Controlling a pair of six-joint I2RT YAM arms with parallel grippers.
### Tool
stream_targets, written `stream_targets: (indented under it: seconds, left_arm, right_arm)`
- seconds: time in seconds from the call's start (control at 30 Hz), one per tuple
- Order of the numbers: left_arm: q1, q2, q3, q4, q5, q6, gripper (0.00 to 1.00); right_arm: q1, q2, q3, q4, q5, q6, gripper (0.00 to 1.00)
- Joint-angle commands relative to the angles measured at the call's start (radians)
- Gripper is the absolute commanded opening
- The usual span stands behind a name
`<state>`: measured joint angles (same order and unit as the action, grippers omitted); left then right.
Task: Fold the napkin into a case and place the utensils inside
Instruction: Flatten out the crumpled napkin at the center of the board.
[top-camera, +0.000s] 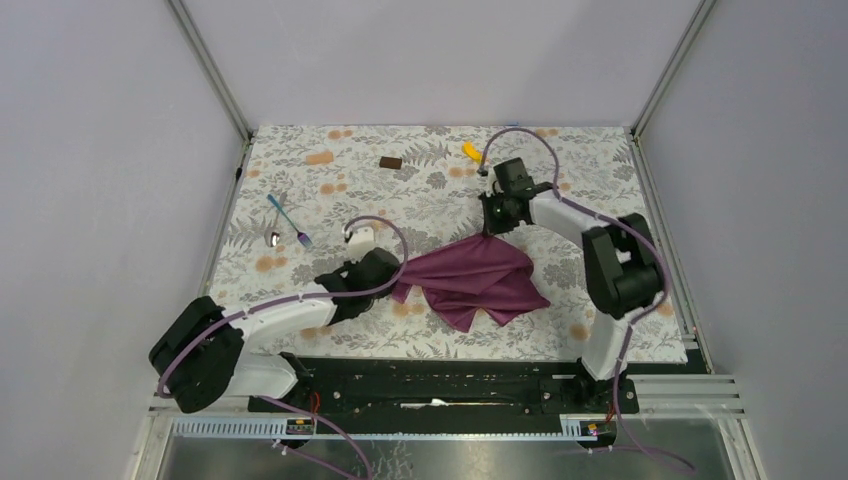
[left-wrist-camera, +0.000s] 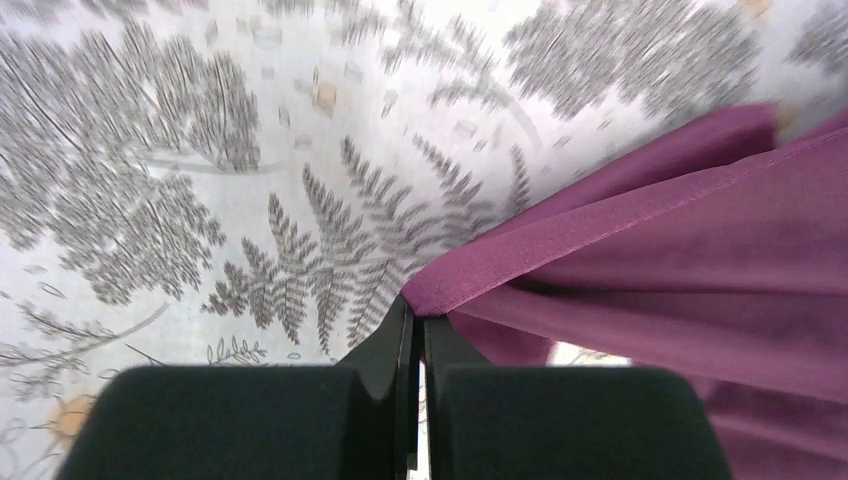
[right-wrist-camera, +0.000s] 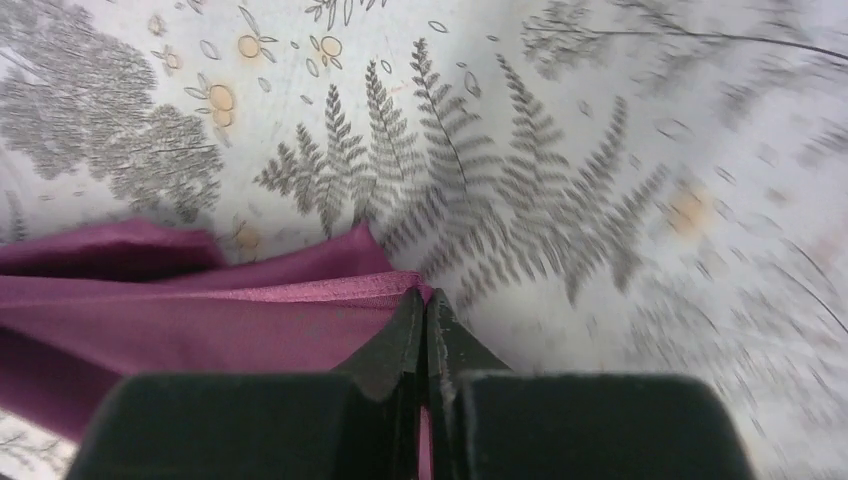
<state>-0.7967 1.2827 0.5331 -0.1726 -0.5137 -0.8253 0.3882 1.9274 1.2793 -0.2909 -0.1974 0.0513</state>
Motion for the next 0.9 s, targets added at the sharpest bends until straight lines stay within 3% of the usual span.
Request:
stream_targets:
  seconds: [0.0,0.17,0.3,0.43,0.6,0.73,0.87]
  left_arm:
    - [-0.002,-0.112,0.177,-0.179,-0.087,0.161,0.00]
    - [-0.002,-0.269,0.367,-0.331,0.006,0.392,0.00]
    - [-0.002,-0.358,0.571,-0.540,0.081,0.535,0.00]
    - [-0.002,-0.511,0.708,-0.562,0.340,0.717,0.00]
    - [-0.002,-0.647,0.840,-0.502,0.605,0.805,0.00]
    - [-0.002,-0.595,0.937,-0.520,0.612,0.813,0.00]
    - [-0.002,-0.500,0.956,-0.522,0.345,0.794,0.00]
  right_arm:
    - [0.006,-0.327,-0.020,-0.012,0.150,0.094,0.00]
    - [0.006,-0.634,-0.087,-0.038,0.083,0.163,0.00]
    - [0.028,-0.845,-0.097,-0.042,-0.117,0.132,0.00]
    - [0.058,-1.072,-0.095,-0.020,-0.178,0.138,0.00]
    - [0.058,-1.256,-0.069,0.075,-0.284,0.229,0.00]
    - [0.058,-1.263,-0.034,0.131,-0.302,0.311,0.00]
    - [0.057,-1.195,0.014,0.050,0.000,0.323,0.00]
